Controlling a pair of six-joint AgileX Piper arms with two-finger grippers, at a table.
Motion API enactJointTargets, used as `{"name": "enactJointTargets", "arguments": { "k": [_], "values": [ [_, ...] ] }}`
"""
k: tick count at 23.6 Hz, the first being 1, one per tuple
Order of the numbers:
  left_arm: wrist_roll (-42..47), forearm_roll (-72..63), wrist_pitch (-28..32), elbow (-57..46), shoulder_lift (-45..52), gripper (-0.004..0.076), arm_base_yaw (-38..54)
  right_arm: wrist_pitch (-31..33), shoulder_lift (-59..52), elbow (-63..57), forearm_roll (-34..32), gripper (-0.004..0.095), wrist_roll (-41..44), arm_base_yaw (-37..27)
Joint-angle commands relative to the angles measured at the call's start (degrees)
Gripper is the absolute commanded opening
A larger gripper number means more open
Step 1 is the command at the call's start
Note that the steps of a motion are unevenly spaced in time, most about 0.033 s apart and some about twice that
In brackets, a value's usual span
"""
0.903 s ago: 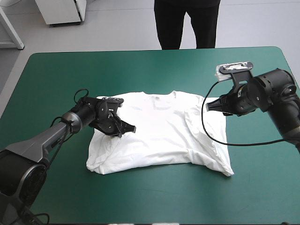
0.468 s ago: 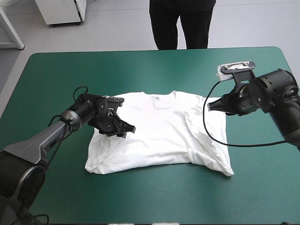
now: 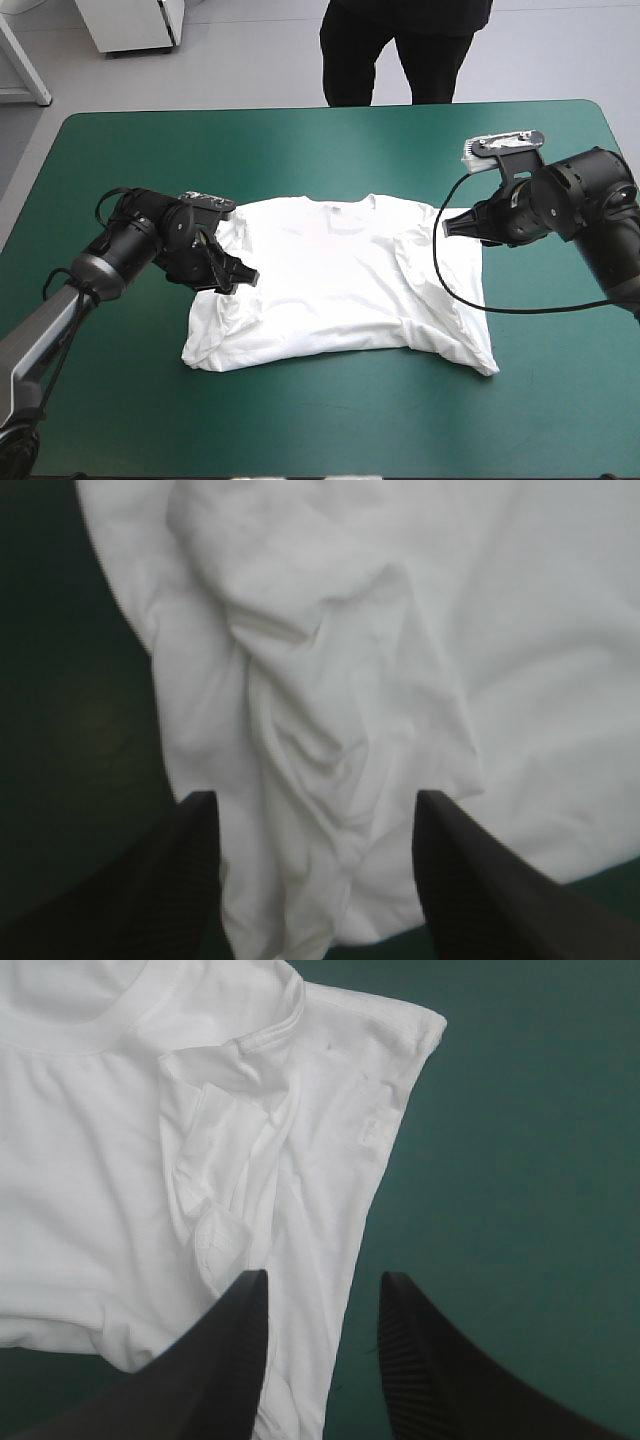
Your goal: Fold the cloth
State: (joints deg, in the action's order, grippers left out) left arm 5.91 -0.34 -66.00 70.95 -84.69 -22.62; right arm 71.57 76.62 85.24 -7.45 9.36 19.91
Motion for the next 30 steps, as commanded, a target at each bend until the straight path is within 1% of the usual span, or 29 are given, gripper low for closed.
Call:
{"name": "enactJointTargets", "arguments": {
  "k": [1, 3, 7, 13, 15, 17, 18, 22, 23, 27, 30],
  "values": [
    [2.95, 1.37, -2.75, -1.0, 4.92, 0.0424, -0.09, -0.03, -2.09, 1.79, -0.42, 0.0347, 0.0, -0.17],
    [3.48, 1.25, -3.36, -3.11, 6.45, 0.0421, -0.09, -0.03, -2.35, 1.79, -0.34, 0.0347, 0.0, -0.17],
    [7.77, 1.37, -3.59, -7.4, 10.4, 0.0421, -0.09, -0.03, -2.99, 1.79, -0.3, 0.0347, 0.0, -0.17],
    [12.63, 1.37, -2.68, -15.34, 16.06, 0.042, -0.09, -0.03, -3.61, 1.79, -0.3, 0.0347, -0.24, -0.17],
    [13.78, 1.37, -1.5, -18.6, 17.21, 0.042, -0.09, -0.03, -3.61, 1.79, -0.3, 0.0347, -0.4, -0.17],
    [16.08, 1.59, 1.63, -22.67, 17.62, 0.042, -0.09, -0.03, -3.61, 1.79, -0.21, 0.0347, -0.52, -0.17],
    [16.68, 1.59, 4.91, -24.76, 17.5, 0.042, -0.09, -0.03, -3.61, 1.79, 0.07, 0.0347, -0.65, -0.17],
    [19.21, 1.75, 10.63, -26.72, 17.39, 0.042, -0.09, -0.03, -3.61, 1.79, 0.18, 0.0347, -0.65, -0.17],
    [19.32, 2.02, 11.19, -26.72, 17.14, 0.042, -0.09, -0.03, -3.61, 1.79, 0.18, 0.0347, -0.65, -0.17],
    [19.9, 2.65, 12.76, -27.03, 10.84, 0.042, -0.09, -0.03, -3.69, 1.79, 0.18, 0.0347, -1.33, -0.17],
    [20.47, 2.89, 14.81, -27.38, 7.59, 0.0403, -0.09, -0.03, -4.3, 1.79, -0.27, 0.0347, -1.31, -0.17]
  ]
}}
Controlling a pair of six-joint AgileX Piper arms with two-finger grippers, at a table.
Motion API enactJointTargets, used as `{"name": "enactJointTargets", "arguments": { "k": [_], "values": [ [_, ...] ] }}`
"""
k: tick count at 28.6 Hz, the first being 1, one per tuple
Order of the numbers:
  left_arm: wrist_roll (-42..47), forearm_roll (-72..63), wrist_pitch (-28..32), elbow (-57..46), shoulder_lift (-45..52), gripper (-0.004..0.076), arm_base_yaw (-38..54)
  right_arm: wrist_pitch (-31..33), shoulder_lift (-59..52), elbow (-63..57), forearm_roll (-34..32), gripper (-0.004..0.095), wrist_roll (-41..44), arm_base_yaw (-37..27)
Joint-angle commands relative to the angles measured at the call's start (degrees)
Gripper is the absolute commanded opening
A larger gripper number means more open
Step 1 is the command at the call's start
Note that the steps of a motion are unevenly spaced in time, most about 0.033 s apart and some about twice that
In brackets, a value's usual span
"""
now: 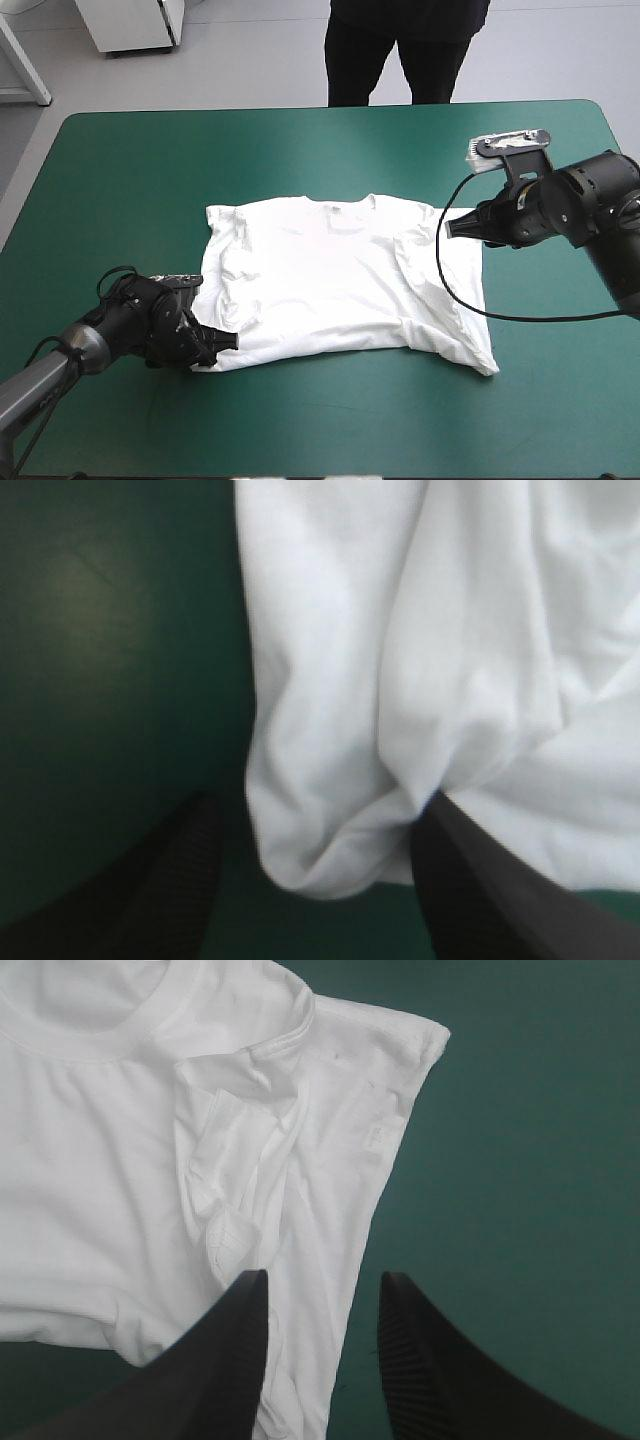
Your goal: Fold the cloth
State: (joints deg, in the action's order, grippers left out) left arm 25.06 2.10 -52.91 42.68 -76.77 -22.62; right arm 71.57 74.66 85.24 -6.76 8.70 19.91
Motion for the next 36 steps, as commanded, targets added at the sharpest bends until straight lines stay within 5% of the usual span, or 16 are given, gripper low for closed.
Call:
{"name": "enactJointTargets", "arguments": {
  "k": [1, 7, 11, 25, 36],
  "values": [
    [1.77, 0.46, 3.12, 0.09, -1.32, 0.039, -0.09, -0.03, -2.62, 1.79, -1.44, 0.0347, -0.81, -0.17],
    [4.16, 0.36, 6.07, -5.88, -2.85, 0.0242, -0.09, -0.03, -3.42, 1.79, -3.41, 0.0347, -0.86, -0.17],
    [4.16, 0.36, 6.43, -6.73, -2.85, -0.0019, -0.09, -0.03, -3.42, 1.53, -2.0, 0.0347, 0.12, -0.17],
    [3.95, -0.27, 7.11, -6.73, -2.85, -0.0022, -0.09, -0.28, -3.42, -18.11, 3.11, 0.035, 3.65, -0.17],
    [3.3, -0.27, 7.11, -6.73, -2.85, -0.0022, -0.09, -9.76, -3.29, -32.24, 9.76, 0.0358, 3.55, -0.17]
  ]
}}
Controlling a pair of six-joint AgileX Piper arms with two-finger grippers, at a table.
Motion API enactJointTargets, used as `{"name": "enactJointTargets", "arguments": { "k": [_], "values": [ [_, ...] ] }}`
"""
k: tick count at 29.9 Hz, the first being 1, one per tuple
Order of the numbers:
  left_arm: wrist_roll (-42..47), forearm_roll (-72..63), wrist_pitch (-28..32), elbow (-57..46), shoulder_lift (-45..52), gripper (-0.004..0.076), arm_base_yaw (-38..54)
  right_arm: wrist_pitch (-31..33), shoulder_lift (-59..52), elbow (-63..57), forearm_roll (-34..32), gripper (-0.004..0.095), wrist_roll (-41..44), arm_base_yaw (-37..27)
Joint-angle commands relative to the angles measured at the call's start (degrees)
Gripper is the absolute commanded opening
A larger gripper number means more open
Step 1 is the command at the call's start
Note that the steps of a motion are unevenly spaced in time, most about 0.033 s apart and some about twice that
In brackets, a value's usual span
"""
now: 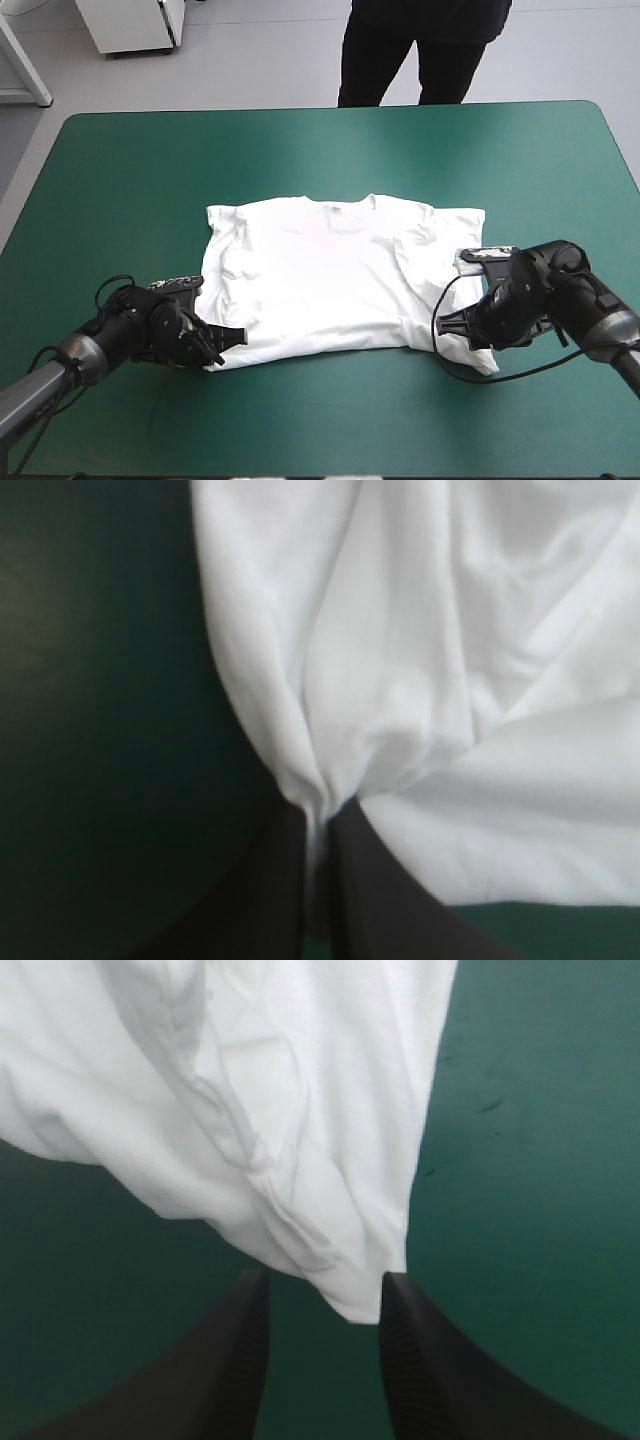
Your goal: Fold the cloth
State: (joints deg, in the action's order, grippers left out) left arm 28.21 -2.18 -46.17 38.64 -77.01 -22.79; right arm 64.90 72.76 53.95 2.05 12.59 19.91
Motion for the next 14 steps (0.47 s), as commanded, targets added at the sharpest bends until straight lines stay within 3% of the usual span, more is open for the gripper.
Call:
{"name": "enactJointTargets", "arguments": {
  "k": [1, 7, 14],
  "values": [
    [-0.11, 3.86, 0.37, -2.7, -2.61, -0.0022, 0.08, -3.41, -1.27, -1.96, 0.96, 0.0366, -0.81, -0.17],
    [-0.27, 3.61, 0.37, -2.7, -2.61, -0.0022, 0.08, -5.71, -1.16, -7.98, 0.13, 0.0493, 0.04, -0.17],
    [-0.55, 3.61, 0.28, -2.7, -2.61, -0.0022, 0.08, -13.06, -0.7, -12.23, -1.1, 0.0496, 2.85, -0.17]
  ]
}}
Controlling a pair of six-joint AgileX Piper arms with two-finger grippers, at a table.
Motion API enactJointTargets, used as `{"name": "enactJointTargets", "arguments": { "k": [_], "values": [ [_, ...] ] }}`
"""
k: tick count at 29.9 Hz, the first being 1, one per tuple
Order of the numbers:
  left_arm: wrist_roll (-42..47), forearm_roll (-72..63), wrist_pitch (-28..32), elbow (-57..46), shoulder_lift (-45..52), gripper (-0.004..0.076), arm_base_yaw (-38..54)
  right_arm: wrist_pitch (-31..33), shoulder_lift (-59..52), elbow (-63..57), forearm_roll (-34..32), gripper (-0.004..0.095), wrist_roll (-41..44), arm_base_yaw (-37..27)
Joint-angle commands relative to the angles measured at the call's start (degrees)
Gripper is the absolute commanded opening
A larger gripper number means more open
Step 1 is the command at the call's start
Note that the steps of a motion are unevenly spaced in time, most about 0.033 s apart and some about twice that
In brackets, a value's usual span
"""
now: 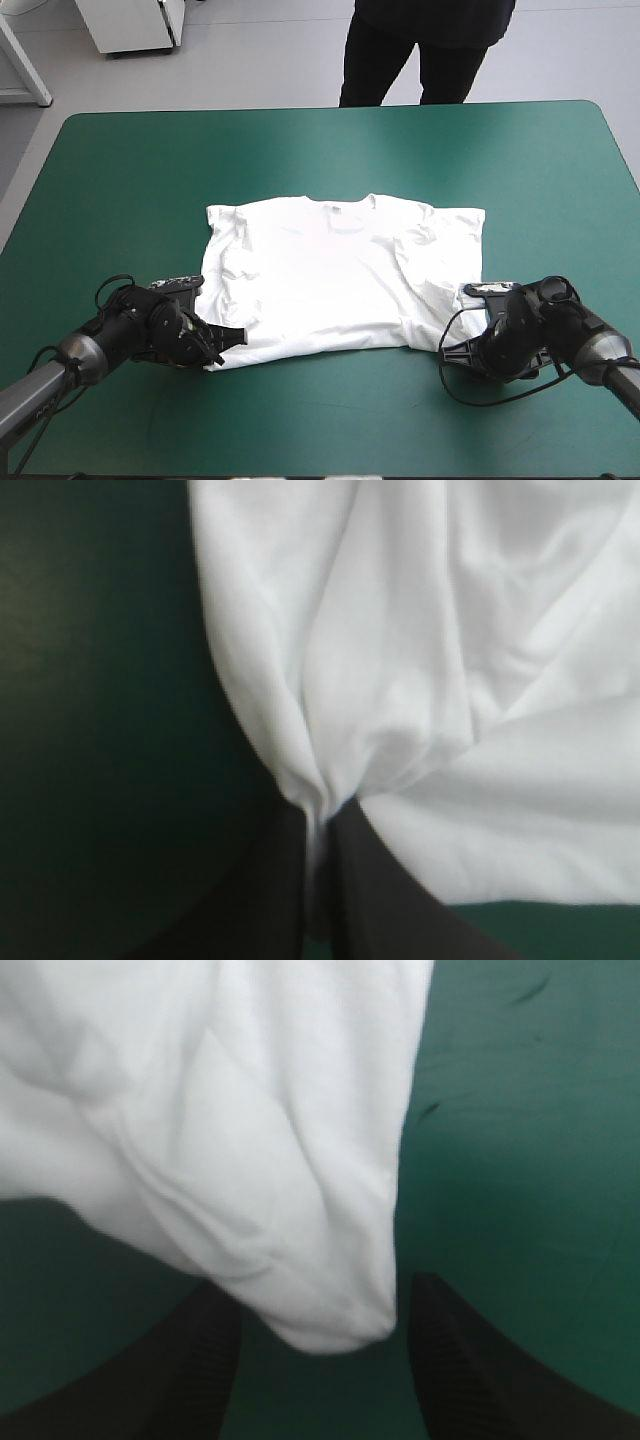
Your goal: Fold the cloth
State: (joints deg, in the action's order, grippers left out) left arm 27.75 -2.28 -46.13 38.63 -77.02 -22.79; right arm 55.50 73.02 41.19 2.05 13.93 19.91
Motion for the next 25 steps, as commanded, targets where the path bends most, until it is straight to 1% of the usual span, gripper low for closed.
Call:
{"name": "enactJointTargets", "arguments": {
  "k": [1, 4, 7, 10, 12, 16, 17, 25],
  "values": [
    [-0.09, 3.7, 0.33, -2.68, -2.61, -0.0022, 0.08, -4.4, -0.95, 0.53, -2.05, 0.0496, 2.38, -0.17],
    [-0.76, 3.7, 0.33, -2.19, -2.61, -0.0022, 0.08, -6.57, -0.7, 0.53, -3.27, 0.0475, 2.67, -0.17],
    [-1.38, 3.7, 0.33, -0.89, -2.61, -0.0022, 0.08, -6.89, 1.13, 0.53, -4.36, 0.0425, 2.82, -0.17],
    [-1.38, 3.7, 0.33, 0.53, -2.61, -0.0022, 0.08, -6.77, 4.0, 0.53, -4.38, 0.0351, 2.93, -0.17],
    [-1.38, 3.7, 0.33, 1.37, -2.61, -0.0022, 0.08, -6.89, 5.83, 0.53, -4.26, 0.0264, 3.07, -0.17],
    [-1.38, 3.7, -0.02, 2.39, -2.61, -0.0022, 0.08, -6.49, 7.28, 0.53, -4.26, 0.001, 3.35, -0.17],
    [-1.38, 3.7, -0.02, 2.39, -2.61, -0.0022, 0.08, -6.36, 7.28, 0.53, -4.26, -0.0013, 3.66, -0.17],
    [-1.7, 3.7, -0.98, 2.48, -2.61, -0.0022, 0.08, -3.04, 4.87, 1.22, -4.26, -0.0017, 3.76, -0.17]
  ]
}}
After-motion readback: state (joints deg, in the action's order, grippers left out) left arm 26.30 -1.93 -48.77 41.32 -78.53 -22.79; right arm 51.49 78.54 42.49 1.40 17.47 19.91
